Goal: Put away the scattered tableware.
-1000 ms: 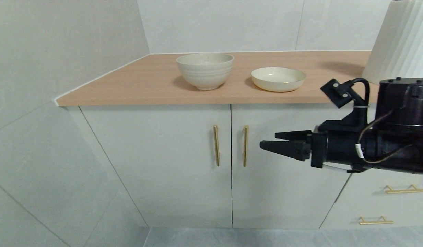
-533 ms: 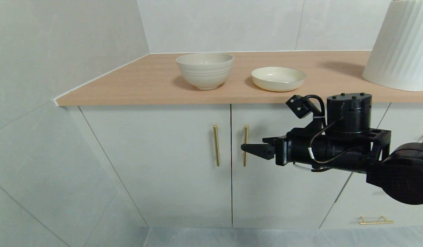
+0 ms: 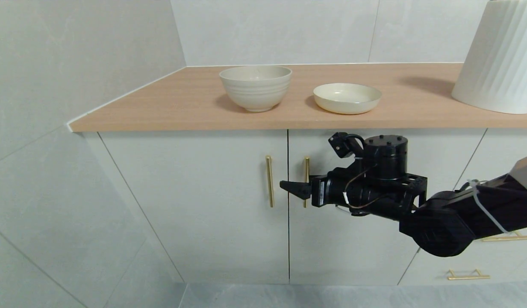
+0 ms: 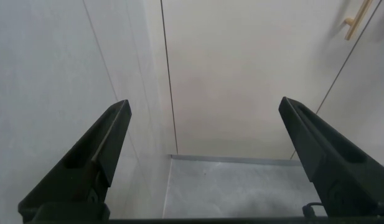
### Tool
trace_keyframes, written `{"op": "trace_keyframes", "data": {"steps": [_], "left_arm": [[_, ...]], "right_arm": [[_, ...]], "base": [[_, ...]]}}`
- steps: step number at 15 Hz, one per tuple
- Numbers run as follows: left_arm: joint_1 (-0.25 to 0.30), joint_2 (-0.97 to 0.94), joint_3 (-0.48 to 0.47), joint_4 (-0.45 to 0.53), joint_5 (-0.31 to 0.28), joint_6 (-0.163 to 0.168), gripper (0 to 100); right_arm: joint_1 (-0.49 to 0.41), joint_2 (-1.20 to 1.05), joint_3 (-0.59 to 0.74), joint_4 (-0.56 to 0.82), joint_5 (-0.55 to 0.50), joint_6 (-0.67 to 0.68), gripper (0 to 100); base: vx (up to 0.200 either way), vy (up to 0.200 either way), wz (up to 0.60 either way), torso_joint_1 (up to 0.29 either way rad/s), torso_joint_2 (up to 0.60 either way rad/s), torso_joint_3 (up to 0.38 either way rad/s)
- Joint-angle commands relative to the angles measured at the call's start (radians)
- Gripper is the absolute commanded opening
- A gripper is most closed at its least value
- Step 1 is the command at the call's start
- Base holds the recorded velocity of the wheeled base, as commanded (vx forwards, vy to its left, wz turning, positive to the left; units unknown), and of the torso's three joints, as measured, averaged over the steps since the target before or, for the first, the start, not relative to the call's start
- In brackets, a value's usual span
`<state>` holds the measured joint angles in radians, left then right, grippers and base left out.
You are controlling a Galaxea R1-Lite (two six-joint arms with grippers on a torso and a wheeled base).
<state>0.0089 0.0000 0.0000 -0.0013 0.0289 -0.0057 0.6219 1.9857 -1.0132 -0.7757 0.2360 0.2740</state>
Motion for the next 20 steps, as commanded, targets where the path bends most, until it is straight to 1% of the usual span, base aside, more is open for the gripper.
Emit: {"op": "trace_keyframes", "data": {"steps": [1,5,9,13,17,20], "left_arm": [[0.000,0.000,0.000,0.000,0.000,0.000,100],[0.000,0.000,0.000,0.000,0.000,0.000,100],[0.000,0.000,0.000,0.000,0.000,0.000,100],[0.000,0.000,0.000,0.000,0.000,0.000,100],[0.000,0.000,0.000,0.000,0.000,0.000,100],[0.000,0.000,0.000,0.000,0.000,0.000,100]], "right_arm": [[0.001,0.042,-0.013,-0.004,-0.001,0.001,100],[0.002,0.058,-0.010,-0.045,-0.001,0.005,100],[0.024,0.050,-0.005,-0.051,0.006,0.059,100],[0.039,0.035,0.012,-0.050,0.011,0.063,100],[0.047,-0.033,0.071,-0.050,0.100,0.096,100],[0.055,-0.071,0.119,-0.050,0.112,0.096,100]], "base": [[0.000,0.000,0.00,0.000,0.00,0.000],[0.000,0.000,0.00,0.000,0.00,0.000],[0.000,0.000,0.00,0.000,0.00,0.000],[0.000,0.000,0.00,0.000,0.00,0.000],[0.000,0.000,0.00,0.000,0.00,0.000],[0.000,0.000,0.00,0.000,0.00,0.000]]}}
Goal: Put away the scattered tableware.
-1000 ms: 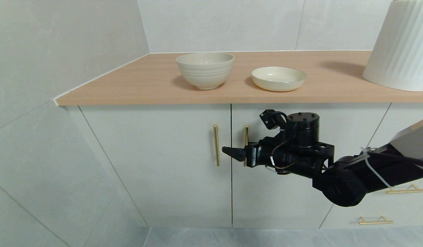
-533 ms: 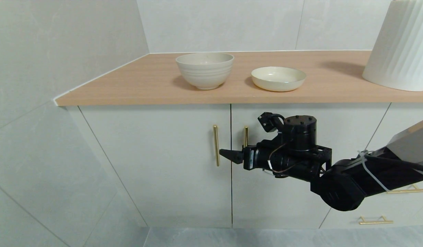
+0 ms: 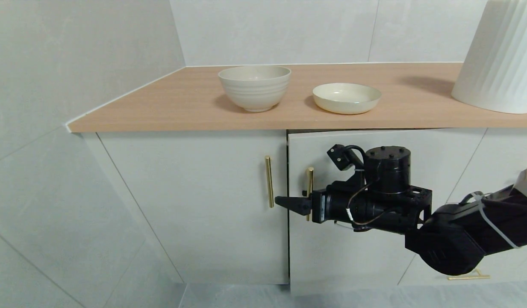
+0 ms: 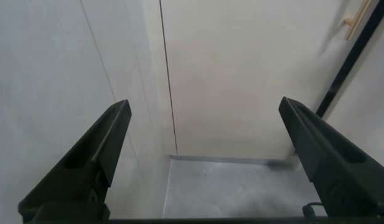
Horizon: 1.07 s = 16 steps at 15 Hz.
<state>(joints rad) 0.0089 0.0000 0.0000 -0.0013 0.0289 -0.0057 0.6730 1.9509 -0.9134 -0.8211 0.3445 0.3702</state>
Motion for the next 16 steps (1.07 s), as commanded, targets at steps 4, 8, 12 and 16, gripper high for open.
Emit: {"op": "trace_keyframes", "data": {"steps": [4,8,12,16], "left_arm": [[0.000,0.000,0.000,0.000,0.000,-0.002,100],[0.000,0.000,0.000,0.000,0.000,0.003,100],[0.000,0.000,0.000,0.000,0.000,0.006,100],[-0.009,0.029,-0.087,0.010,-0.086,0.041,100]], "right_arm": [[0.030,-0.125,0.110,-0.004,0.093,-0.001,100],[0.053,-0.198,0.219,-0.006,0.154,-0.010,100],[0.060,-0.222,0.278,-0.006,0.182,-0.082,100],[0.082,-0.242,0.334,-0.023,0.182,-0.111,100]], "base": [[0.000,0.000,0.00,0.000,0.00,0.000],[0.000,0.000,0.00,0.000,0.00,0.000],[0.000,0.000,0.00,0.000,0.00,0.000],[0.000,0.000,0.00,0.000,0.00,0.000]]}}
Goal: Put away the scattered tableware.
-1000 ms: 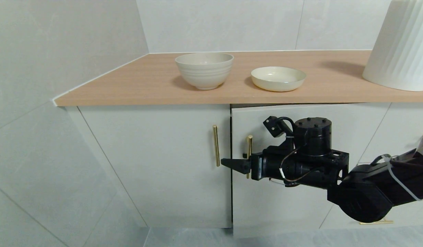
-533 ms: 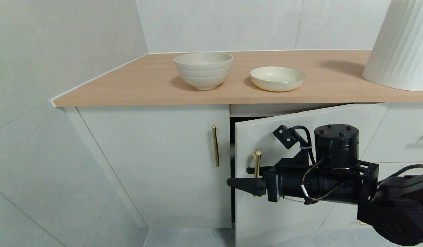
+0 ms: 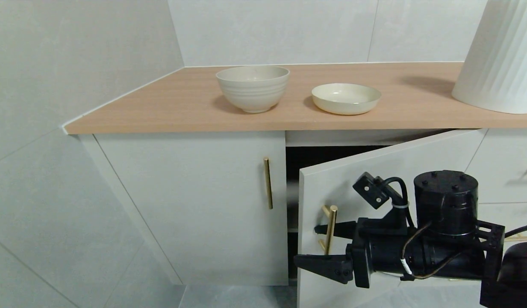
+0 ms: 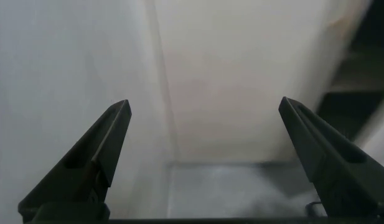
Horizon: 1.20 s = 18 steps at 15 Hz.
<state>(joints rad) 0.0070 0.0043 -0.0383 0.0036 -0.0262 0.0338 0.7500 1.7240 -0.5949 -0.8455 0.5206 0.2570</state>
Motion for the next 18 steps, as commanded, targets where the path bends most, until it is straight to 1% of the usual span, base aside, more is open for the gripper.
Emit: {"op": "trace_keyframes", "data": {"steps": [1,2,5,6,7,8,9,10,11,12,13,14,15,16,18], "left_arm": [[-0.013,0.125,-0.135,0.039,-0.127,0.001,100],[-0.013,0.235,-0.213,0.059,-0.198,-0.002,100],[-0.018,0.651,-0.374,0.044,-0.342,-0.005,100],[-0.019,0.671,-0.380,0.041,-0.348,-0.005,100],[-0.042,0.898,-0.425,-0.045,-0.382,-0.018,100],[-0.067,0.967,-0.425,-0.094,-0.383,-0.022,100],[-0.151,1.094,-0.428,-0.195,-0.383,-0.052,100],[-0.214,1.169,-0.433,-0.287,-0.383,-0.103,100],[-0.300,1.251,-0.445,-0.418,-0.382,-0.193,100],[-0.383,1.317,-0.453,-0.545,-0.374,-0.295,100],[-0.427,1.366,-0.456,-0.649,-0.371,-0.364,100],[-0.460,1.405,-0.454,-0.729,-0.371,-0.388,100],[-0.478,1.425,-0.456,-0.760,-0.371,-0.391,100],[-0.519,1.476,-0.477,-0.800,-0.363,-0.382,100],[-0.526,1.536,-0.569,-0.807,-0.319,-0.382,100]], "right_arm": [[0.017,-0.029,0.032,-0.010,0.006,0.002,100],[0.029,-0.044,0.043,-0.017,0.006,0.002,100],[0.038,-0.061,0.052,-0.018,0.006,0.001,100],[0.038,-0.061,0.052,-0.018,0.006,0.002,100],[0.038,-0.061,0.053,-0.018,0.004,0.002,100],[0.038,-0.061,0.055,-0.018,0.004,0.001,100],[0.038,-0.061,0.055,-0.018,0.004,0.001,100],[0.038,-0.061,0.053,-0.018,0.004,0.001,100],[0.038,-0.061,0.052,-0.018,0.004,0.002,100],[0.038,-0.063,0.052,-0.018,0.004,0.002,100],[0.038,-0.066,0.052,-0.018,0.004,0.002,100],[0.038,-0.073,0.052,-0.018,0.004,0.002,100],[0.038,-0.075,0.052,-0.018,0.004,0.002,100],[0.038,-0.078,0.053,-0.018,0.004,0.002,100],[0.038,-0.077,0.052,-0.018,0.004,0.002,100]], "base": [[0.000,0.000,0.00,0.000,0.00,0.000],[0.000,0.000,0.00,0.000,0.00,0.000],[0.000,0.000,0.00,0.000,0.00,0.000],[0.000,0.000,0.00,0.000,0.00,0.000],[0.000,0.000,0.00,0.000,0.00,0.000],[0.000,0.000,0.00,0.000,0.00,0.000],[0.000,0.000,0.00,0.000,0.00,0.000],[0.000,0.000,0.00,0.000,0.00,0.000],[0.000,0.000,0.00,0.000,0.00,0.000],[0.000,0.000,0.00,0.000,0.00,0.000],[0.000,0.000,0.00,0.000,0.00,0.000],[0.000,0.000,0.00,0.000,0.00,0.000],[0.000,0.000,0.00,0.000,0.00,0.000],[0.000,0.000,0.00,0.000,0.00,0.000],[0.000,0.000,0.00,0.000,0.00,0.000]]}}
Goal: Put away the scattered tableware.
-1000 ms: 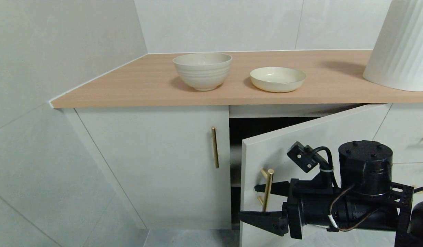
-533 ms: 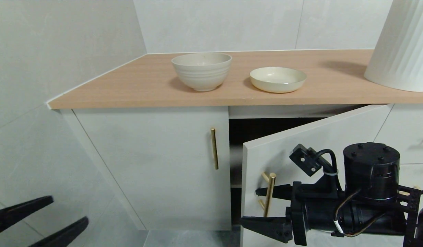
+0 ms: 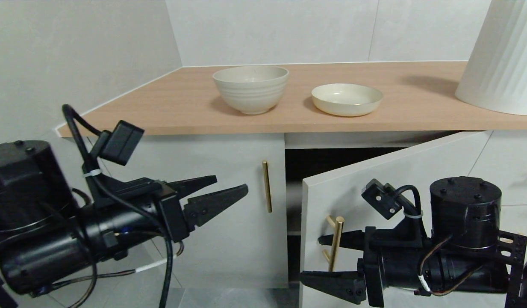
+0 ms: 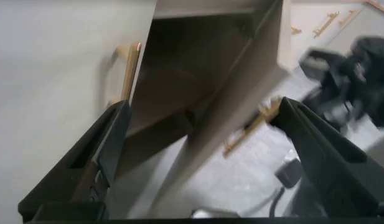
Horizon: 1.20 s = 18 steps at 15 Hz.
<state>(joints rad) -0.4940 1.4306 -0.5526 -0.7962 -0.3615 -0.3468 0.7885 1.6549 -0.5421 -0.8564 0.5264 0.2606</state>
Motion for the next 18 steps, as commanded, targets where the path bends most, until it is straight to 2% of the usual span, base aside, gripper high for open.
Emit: {"op": "trace_keyframes", "data": {"steps": [1,4,5,6,8,11,13,16,18], "left_arm": [[-0.024,0.117,-0.061,-0.008,0.022,-0.001,100],[-0.026,0.198,-0.020,-0.028,0.032,-0.006,100],[-0.041,0.211,-0.013,-0.037,0.032,-0.006,100],[-0.052,0.217,-0.010,-0.041,0.033,-0.006,0],[-0.078,0.229,0.000,-0.063,0.033,-0.006,0],[-0.080,0.248,0.005,-0.141,0.029,-0.003,0],[-0.080,0.266,0.003,-0.144,0.026,-0.003,0],[-0.101,0.352,-0.056,-0.169,0.022,-0.003,0],[-0.126,0.459,-0.124,-0.230,0.022,-0.003,0]], "right_arm": [[0.000,-0.007,-0.001,-0.007,-0.002,-0.001,100],[0.000,-0.003,-0.001,-0.007,-0.002,-0.001,100],[0.000,-0.001,-0.001,-0.007,-0.002,-0.001,100],[0.000,0.000,-0.001,-0.007,-0.002,-0.001,100],[0.000,0.005,0.001,-0.007,-0.002,-0.003,100],[0.000,0.013,0.001,-0.007,-0.002,-0.001,100],[0.000,0.013,0.004,-0.007,-0.002,-0.001,100],[0.000,0.008,0.004,-0.007,-0.002,-0.003,100],[0.000,0.006,0.005,-0.007,-0.002,-0.003,100]], "base": [[0.000,0.000,0.00,0.000,0.00,0.000],[0.000,0.000,0.00,0.000,0.00,0.000],[0.000,0.000,0.00,0.000,0.00,0.000],[0.000,0.000,0.00,0.000,0.00,0.000],[0.000,0.000,0.00,0.000,0.00,0.000],[0.000,0.000,0.00,0.000,0.00,0.000],[0.000,0.000,0.00,0.000,0.00,0.000],[0.000,0.000,0.00,0.000,0.00,0.000],[0.000,0.000,0.00,0.000,0.00,0.000]]}}
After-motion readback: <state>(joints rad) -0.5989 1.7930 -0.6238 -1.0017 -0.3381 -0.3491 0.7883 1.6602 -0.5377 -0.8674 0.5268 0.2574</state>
